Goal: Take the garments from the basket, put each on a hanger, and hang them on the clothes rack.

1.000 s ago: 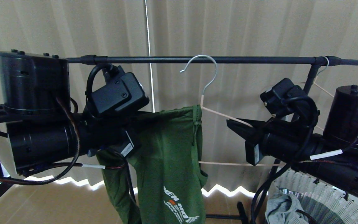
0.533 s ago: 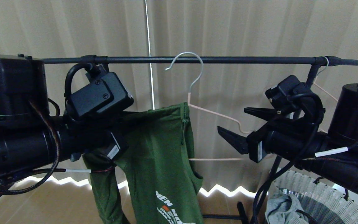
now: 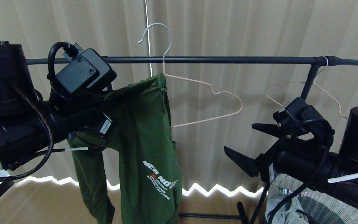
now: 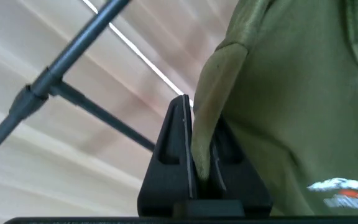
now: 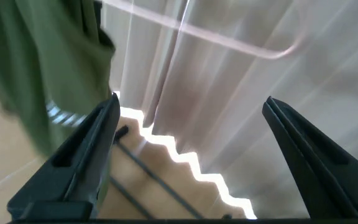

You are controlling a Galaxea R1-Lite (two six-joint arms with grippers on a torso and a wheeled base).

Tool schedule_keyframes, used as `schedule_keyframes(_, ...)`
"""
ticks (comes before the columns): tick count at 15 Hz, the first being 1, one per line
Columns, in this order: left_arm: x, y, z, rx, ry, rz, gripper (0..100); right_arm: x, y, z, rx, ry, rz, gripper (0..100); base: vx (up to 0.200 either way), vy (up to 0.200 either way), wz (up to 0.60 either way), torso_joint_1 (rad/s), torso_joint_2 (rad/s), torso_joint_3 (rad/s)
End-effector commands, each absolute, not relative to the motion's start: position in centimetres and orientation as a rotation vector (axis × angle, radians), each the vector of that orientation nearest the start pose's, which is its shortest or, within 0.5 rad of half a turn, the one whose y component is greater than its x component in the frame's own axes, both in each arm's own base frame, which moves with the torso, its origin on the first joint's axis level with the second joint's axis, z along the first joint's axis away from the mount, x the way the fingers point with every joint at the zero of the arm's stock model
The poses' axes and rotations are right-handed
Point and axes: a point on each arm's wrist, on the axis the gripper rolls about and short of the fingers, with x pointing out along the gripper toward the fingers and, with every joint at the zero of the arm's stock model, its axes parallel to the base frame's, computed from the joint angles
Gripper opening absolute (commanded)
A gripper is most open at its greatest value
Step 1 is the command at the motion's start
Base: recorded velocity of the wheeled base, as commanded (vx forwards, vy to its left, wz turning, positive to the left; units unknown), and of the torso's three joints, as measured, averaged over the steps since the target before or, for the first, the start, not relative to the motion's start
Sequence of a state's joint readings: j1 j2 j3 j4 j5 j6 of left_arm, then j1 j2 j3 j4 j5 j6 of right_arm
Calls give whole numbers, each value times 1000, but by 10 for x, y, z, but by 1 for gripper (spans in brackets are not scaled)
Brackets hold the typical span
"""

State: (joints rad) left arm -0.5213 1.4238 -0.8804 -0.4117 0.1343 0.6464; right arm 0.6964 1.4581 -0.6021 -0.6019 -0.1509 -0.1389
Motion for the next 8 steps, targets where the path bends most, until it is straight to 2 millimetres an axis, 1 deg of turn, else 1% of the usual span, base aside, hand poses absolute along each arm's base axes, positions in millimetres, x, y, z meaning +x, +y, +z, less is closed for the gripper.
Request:
schedule_keyframes(1,212,-121,260,675,-19,-428,0,185,151,183,-238,227,560,100,0,0,0,0,0,0)
schedule_keyframes(4,195,-123,274,627,-79,-454,0,195,160,171,-194,284,549,100,0,0,0,0,0,0)
schedule_keyframes(5,189,-124,278,616,-103,-468,0,200,164,169,-182,268,548,100,0,0,0,0,0,0)
schedule_keyframes(6,187,-123,280,613,-112,-471,0,203,167,168,-175,247,545,100,0,0,0,0,0,0)
schedule_keyframes(8,179,-121,286,596,-160,-538,0,215,176,164,-147,179,545,100,0,0,0,0,0,0)
